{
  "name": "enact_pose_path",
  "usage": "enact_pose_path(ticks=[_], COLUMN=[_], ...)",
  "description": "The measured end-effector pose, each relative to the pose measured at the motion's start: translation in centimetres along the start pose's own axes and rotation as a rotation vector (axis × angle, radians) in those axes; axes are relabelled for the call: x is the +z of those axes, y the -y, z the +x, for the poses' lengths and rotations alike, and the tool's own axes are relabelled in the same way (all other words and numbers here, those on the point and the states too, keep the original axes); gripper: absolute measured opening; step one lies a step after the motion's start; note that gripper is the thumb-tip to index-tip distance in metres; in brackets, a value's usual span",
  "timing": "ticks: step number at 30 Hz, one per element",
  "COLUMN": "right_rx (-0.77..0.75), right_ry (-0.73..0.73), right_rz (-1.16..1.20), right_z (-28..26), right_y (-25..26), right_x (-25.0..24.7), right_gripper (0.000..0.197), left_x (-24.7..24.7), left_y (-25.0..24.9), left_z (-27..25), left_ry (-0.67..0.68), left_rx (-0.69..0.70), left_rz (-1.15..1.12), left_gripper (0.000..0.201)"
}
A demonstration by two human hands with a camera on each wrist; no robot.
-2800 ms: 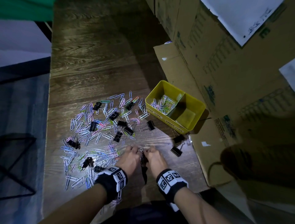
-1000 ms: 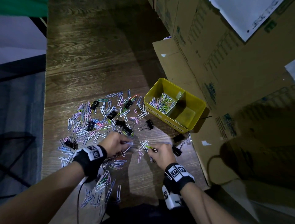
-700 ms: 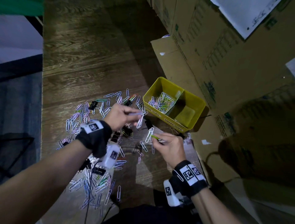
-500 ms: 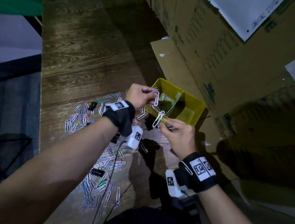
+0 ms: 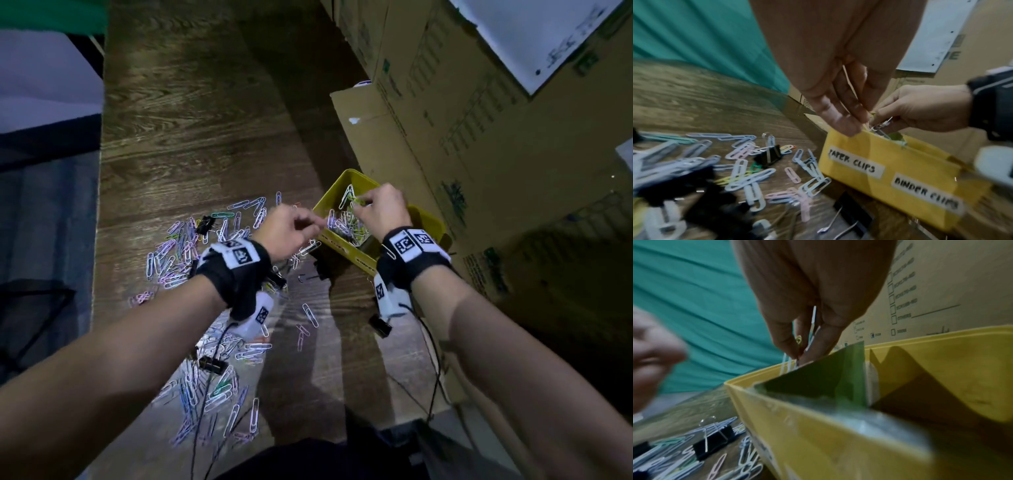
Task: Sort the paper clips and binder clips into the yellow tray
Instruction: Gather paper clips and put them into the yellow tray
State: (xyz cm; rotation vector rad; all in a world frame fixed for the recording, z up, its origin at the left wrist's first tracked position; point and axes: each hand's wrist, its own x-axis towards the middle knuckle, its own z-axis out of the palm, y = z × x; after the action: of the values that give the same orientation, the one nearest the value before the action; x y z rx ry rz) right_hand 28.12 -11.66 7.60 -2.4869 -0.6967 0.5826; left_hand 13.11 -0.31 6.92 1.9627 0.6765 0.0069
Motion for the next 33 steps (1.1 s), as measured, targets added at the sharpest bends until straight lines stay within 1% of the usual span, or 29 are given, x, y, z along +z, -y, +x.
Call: enact_pose_path(ticks=[4,6,8,11,13,14,16,17,18,19,21,22,24,25,26,27,28,29,31,32,33], right_rx=[-0.058,-0.088,-0.115,-0.258,-0.377,-0.424,-0.496,-0.536,-0.583,-0.619,-0.651,-0.666,-0.686,-0.688,-0.688,-0.683,-0.675,-0.669,-0.660,-0.650,-0.631], right_ry=[0.124,0.123,0.089,0.046,0.062,0.118,0.341,0.477,0.606,0.731,0.969,1.067,1.209,1.259,1.290,1.301,1.293,1.262,1.138,1.068,1.010], right_rz=[-0.066,-0.080,-0.086,-0.022,0.033,0.060,0.077,0.047,0.007,-0.033,-0.092,-0.117,-0.156,-0.164,-0.164,-0.174,-0.186,-0.204,-0.266,-0.290,-0.296], right_z=[-0.2,-0.9,-1.6,-3.8,-6.2,-7.6,-10.6,-12.1,-13.5,-15.0,-17.5,-18.6,-20.5,-21.2,-21.8,-22.1,-22.1,-21.9,-20.7,-20.0,-19.2], right_y=[0.3,0.3,0.4,1.1,1.6,1.8,2.1,2.0,1.9,1.8,1.3,1.1,0.9,0.9,0.8,0.8,0.7,0.5,-0.3,-0.9,-1.5], right_x=[1.2,1.8,2.3,2.5,3.0,3.5,5.0,6.1,7.3,8.6,11.2,12.5,14.6,15.4,16.0,16.4,16.6,16.7,16.1,15.7,15.1], right_gripper=[0.035,0.038,0.039,0.035,0.030,0.028,0.024,0.022,0.021,0.021,0.021,0.021,0.022,0.023,0.025,0.026,0.026,0.025,0.020,0.019,0.019], left_x=[-1.3,-1.7,-2.0,-2.5,-2.8,-2.9,-2.6,-2.3,-2.0,-1.7,-1.1,-0.8,0.1,0.5,1.0,1.7,2.5,3.1,3.9,4.1,4.4], left_y=[2.7,4.2,5.4,6.8,7.5,7.9,9.1,9.7,10.3,11.1,12.9,13.7,14.3,14.3,13.5,12.7,12.4,11.7,10.8,10.6,10.3], left_z=[-3.5,-5.2,-7.1,-9.9,-12.2,-13.4,-15.8,-17.0,-18.3,-19.4,-21.5,-22.2,-22.6,-22.4,-22.1,-21.6,-21.1,-20.4,-19.3,-18.8,-18.2], left_ry=[0.186,0.261,0.307,0.377,0.443,0.505,0.672,0.770,0.866,0.940,1.014,1.021,1.085,1.113,1.103,1.053,0.975,0.901,0.778,0.738,0.726], left_rx=[0.034,-0.004,-0.039,-0.055,-0.070,-0.090,-0.158,-0.210,-0.273,-0.340,-0.465,-0.478,-0.407,-0.369,-0.329,-0.282,-0.220,-0.164,-0.083,-0.077,-0.047], left_rz=[0.256,0.328,0.345,0.391,0.400,0.403,0.457,0.535,0.619,0.662,0.761,0.804,0.848,0.867,0.868,0.864,0.833,0.810,0.842,0.843,0.819], left_gripper=[0.013,0.015,0.016,0.015,0.013,0.014,0.023,0.022,0.014,0.014,0.028,0.030,0.032,0.029,0.022,0.015,0.013,0.018,0.025,0.025,0.024])
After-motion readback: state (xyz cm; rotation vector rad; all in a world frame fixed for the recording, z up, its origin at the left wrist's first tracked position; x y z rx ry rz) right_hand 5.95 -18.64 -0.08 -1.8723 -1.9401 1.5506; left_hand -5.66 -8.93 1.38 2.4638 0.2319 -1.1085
